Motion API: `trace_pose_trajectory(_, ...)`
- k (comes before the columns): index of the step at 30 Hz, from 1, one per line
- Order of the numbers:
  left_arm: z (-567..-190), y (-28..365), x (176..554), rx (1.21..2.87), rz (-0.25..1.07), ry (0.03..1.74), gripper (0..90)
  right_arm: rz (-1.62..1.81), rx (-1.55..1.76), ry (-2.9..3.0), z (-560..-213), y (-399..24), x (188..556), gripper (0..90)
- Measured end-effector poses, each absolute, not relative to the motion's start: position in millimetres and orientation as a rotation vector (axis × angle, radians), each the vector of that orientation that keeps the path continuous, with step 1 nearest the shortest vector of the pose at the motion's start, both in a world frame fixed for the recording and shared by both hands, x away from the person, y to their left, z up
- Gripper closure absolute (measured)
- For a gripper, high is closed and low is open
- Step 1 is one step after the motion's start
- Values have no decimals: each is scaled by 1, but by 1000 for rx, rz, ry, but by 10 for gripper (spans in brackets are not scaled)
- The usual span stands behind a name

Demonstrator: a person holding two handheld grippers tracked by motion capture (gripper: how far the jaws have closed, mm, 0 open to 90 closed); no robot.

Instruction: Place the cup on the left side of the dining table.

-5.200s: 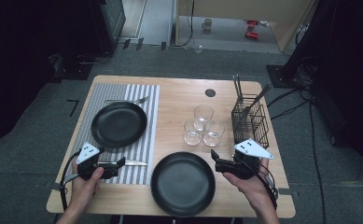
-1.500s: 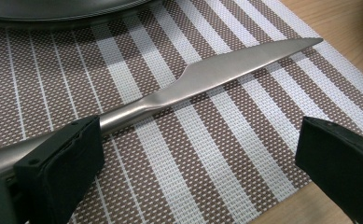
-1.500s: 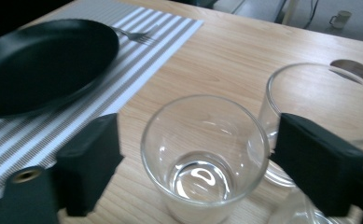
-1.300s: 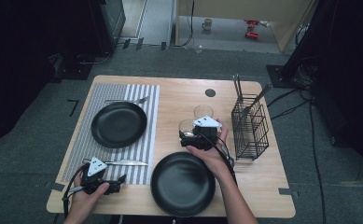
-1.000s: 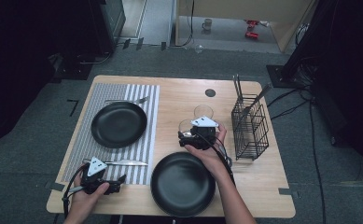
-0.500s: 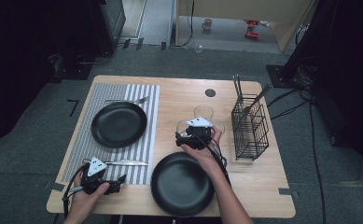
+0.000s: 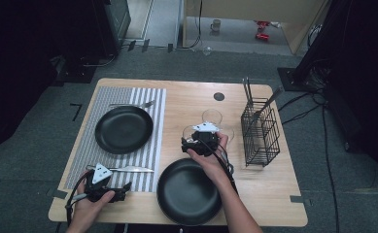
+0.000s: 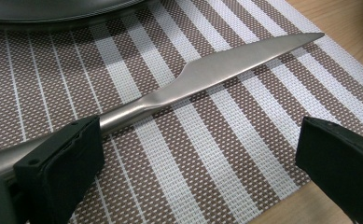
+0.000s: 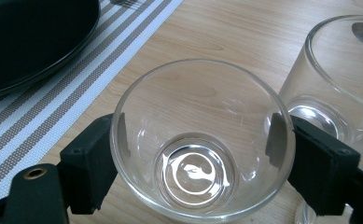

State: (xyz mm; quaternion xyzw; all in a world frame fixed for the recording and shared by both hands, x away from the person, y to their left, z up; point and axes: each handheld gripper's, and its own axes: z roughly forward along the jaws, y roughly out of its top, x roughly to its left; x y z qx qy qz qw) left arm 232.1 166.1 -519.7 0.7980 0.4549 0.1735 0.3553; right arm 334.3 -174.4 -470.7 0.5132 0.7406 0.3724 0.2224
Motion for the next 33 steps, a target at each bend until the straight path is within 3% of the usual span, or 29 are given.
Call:
trace_pose_trajectory(17, -502, 159, 235, 1985, 425, 1092, 12, 1093, 1404, 2039, -453, -184, 328, 177)
trace_pose_trajectory(33, -475, 127, 259, 1966, 415, 983, 12, 1160, 1363, 2046, -424, -182, 322, 177)
